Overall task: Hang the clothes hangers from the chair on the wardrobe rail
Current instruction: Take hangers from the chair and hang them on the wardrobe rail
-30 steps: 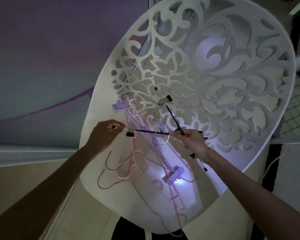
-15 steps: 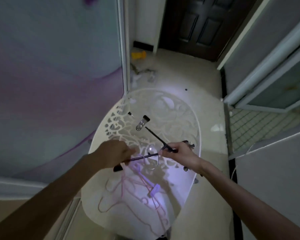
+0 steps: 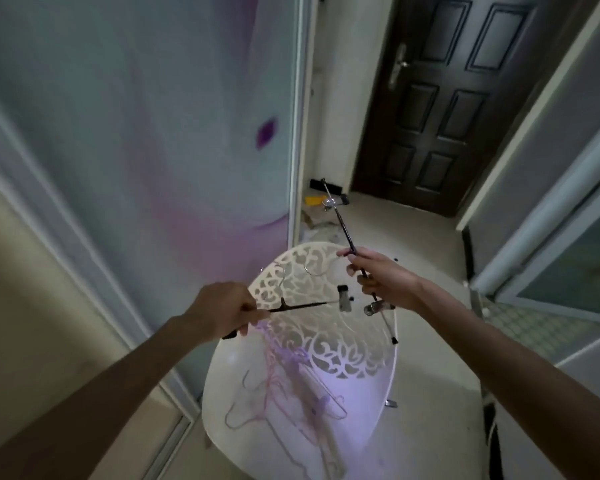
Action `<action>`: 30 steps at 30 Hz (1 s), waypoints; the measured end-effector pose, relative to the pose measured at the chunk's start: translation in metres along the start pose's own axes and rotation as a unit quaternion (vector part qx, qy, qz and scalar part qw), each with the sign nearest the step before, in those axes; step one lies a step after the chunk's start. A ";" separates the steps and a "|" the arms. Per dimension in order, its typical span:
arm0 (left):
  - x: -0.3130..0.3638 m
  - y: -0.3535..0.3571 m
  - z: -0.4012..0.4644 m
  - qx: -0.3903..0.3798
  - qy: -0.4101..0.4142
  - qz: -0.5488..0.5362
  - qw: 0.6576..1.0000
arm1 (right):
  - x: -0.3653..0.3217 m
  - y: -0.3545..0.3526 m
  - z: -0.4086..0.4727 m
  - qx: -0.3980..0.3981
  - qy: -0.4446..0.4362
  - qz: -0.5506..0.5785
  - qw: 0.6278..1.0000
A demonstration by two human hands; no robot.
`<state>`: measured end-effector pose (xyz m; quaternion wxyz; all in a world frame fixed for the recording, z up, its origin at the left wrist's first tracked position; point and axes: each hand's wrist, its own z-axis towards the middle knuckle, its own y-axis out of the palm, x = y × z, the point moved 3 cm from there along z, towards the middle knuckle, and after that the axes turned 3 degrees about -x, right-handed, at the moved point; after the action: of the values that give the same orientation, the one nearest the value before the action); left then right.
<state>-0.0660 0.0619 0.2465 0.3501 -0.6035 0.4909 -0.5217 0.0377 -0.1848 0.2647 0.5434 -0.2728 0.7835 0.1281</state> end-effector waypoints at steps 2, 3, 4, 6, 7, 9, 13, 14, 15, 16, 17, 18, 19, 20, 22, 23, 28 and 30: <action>-0.006 -0.007 -0.038 0.029 -0.039 0.014 0.999 | -0.009 0.011 -0.016 -0.039 0.029 -0.009 0.999; -0.007 -0.010 -0.056 0.040 -0.055 0.015 0.998 | -0.013 0.017 -0.024 -0.058 0.040 -0.030 0.997; -0.009 -0.014 -0.080 0.055 -0.080 0.016 0.995 | -0.019 0.029 -0.034 -0.082 0.038 -0.066 0.994; -0.014 -0.017 -0.119 0.072 -0.119 0.016 0.990 | -0.024 0.049 -0.048 -0.086 0.018 -0.116 0.989; -0.019 -0.020 -0.146 0.080 -0.146 0.015 0.986 | -0.030 0.066 -0.054 -0.074 -0.006 -0.133 0.988; -0.027 -0.024 -0.181 0.087 -0.183 0.014 0.979 | -0.037 0.090 -0.059 -0.032 -0.061 -0.157 0.985; -0.053 -0.040 -0.280 0.113 -0.272 0.000 0.956 | -0.068 0.172 -0.077 -0.031 -0.159 -0.226 0.961; -0.061 -0.043 -0.299 0.113 -0.285 0.007 0.952 | -0.075 0.192 -0.081 -0.046 -0.173 -0.247 0.952; -0.071 -0.049 -0.322 0.116 -0.303 0.018 0.946 | -0.082 0.216 -0.086 -0.071 -0.185 -0.265 0.944; -0.079 -0.054 -0.339 0.115 -0.319 0.031 0.940 | -0.087 0.234 -0.090 -0.096 -0.194 -0.283 0.934; -0.090 -0.062 -0.360 0.120 -0.336 0.048 0.933 | -0.097 0.259 -0.094 -0.121 -0.205 -0.298 0.925; -0.099 -0.070 -0.376 0.124 -0.349 0.062 0.927 | -0.104 0.278 -0.097 -0.140 -0.215 -0.311 0.915; -0.111 -0.078 -0.391 0.129 -0.359 0.074 0.921 | -0.113 0.299 -0.099 -0.156 -0.230 -0.321 0.905; -0.121 -0.086 -0.404 0.133 -0.367 0.084 0.917 | -0.122 0.319 -0.101 -0.171 -0.245 -0.331 0.895; -0.143 -0.104 -0.426 0.139 -0.381 0.093 0.909 | -0.141 0.358 -0.105 -0.202 -0.260 -0.335 0.883; -0.159 -0.114 -0.441 0.144 -0.389 0.098 0.905 | -0.152 0.386 -0.105 -0.218 -0.260 -0.323 0.884; -0.226 -0.157 -0.488 0.170 -0.431 0.132 0.876 | -0.190 0.488 -0.109 -0.282 -0.218 -0.273 0.894; -0.251 -0.168 -0.502 0.168 -0.462 0.147 0.858 | -0.200 0.518 -0.105 -0.277 -0.223 -0.303 0.884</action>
<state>-0.5099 0.3936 0.4379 0.7052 -0.6283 0.2607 -0.2001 -0.2854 0.2448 0.4388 0.6186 -0.6007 0.4528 0.2267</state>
